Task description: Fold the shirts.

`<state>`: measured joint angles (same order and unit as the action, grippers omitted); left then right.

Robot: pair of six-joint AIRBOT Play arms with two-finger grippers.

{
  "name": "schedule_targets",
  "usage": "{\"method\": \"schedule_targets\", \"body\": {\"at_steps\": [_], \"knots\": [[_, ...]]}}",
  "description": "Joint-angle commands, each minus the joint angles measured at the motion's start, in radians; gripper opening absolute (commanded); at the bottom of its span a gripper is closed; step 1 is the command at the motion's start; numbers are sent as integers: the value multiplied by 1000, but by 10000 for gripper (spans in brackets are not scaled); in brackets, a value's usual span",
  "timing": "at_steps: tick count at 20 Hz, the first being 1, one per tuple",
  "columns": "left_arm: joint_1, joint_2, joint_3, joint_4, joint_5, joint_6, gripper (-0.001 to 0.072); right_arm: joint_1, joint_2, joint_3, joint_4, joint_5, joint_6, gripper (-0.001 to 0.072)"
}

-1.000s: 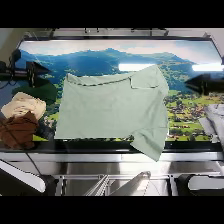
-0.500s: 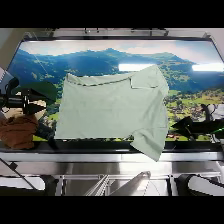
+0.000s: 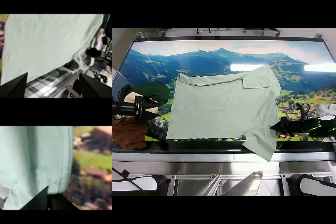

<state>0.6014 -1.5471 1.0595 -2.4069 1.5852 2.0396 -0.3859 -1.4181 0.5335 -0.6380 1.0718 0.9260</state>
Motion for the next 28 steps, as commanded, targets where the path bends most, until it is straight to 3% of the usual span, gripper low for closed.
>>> {"method": "schedule_targets", "body": {"at_steps": [1,7,15,16,18,23,26,28], "knots": [[-5,6,-54,161,-72,-29,706,1,-3,-1,14,-25,-16,17],[-27,6,-144,278,-192,-89,691,2,-3,-1,16,-25,-37,17],[-254,-56,-163,312,-198,-93,685,2,-3,-1,75,-21,-67,17],[-293,-89,-149,312,-176,-93,587,2,-3,-1,75,-16,-67,17],[-354,-149,-124,319,-125,-74,-3,2,-3,-1,75,10,-81,17],[-361,-93,-63,266,-98,-55,17,-28,56,3,75,124,-93,17],[-285,49,29,-35,11,26,18,-119,217,64,127,318,-92,17],[-223,172,116,-243,45,84,18,-206,383,137,300,404,-93,16]]}}
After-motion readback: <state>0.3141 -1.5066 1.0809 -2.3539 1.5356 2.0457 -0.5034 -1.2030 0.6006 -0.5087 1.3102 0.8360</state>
